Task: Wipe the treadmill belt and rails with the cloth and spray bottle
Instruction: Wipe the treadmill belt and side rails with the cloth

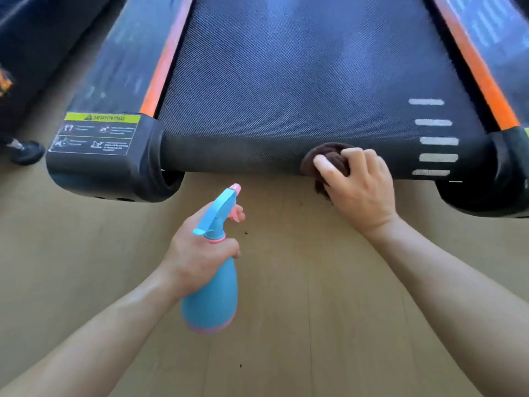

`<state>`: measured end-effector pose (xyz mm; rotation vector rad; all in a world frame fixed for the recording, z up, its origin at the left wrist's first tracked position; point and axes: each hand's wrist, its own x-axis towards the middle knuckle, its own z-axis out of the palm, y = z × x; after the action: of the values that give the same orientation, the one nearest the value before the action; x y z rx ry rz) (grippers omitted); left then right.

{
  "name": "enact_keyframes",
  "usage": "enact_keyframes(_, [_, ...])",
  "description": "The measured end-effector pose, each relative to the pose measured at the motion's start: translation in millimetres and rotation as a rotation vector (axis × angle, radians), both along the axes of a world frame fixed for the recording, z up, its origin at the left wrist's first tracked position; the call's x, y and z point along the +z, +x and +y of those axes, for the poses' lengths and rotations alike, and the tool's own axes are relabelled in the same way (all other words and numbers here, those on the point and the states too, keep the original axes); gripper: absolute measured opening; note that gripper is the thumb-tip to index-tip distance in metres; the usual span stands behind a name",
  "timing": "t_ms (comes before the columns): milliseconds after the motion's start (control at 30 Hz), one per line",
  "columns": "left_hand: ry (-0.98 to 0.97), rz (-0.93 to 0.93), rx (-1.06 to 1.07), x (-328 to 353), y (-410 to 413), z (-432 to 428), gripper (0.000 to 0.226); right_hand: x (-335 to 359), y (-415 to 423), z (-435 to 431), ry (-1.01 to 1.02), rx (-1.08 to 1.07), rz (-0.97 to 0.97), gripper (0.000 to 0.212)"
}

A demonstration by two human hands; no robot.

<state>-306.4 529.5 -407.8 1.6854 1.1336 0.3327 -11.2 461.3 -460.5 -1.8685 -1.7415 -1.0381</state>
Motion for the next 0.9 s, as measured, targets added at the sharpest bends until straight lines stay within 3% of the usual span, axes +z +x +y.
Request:
enact_keyframes(133, [0.01, -0.015, 0.025, 2.6, -15.8, 12.3, 0.052, 2.3, 3.7, 5.6, 0.006, 0.031, 0.012, 0.034])
enact_keyframes(333, [0.021, -0.018, 0.116, 3.1, -17.9, 24.8, 0.046, 16.9, -49.9, 70.8, -0.072, 0.286, -0.176, 0.03])
enact_keyframes(600, [0.007, -0.041, 0.124, 4.7, -36.2, 21.8, 0.044, 29.6, 13.7, 23.3, -0.208, 0.379, -0.274, 0.03])
enact_keyframes(900, [-0.043, -0.07, 0.193, 1.9, -52.6, 20.6, 0.053, 36.0, -76.5, 102.1, -0.192, 0.445, -0.202, 0.02])
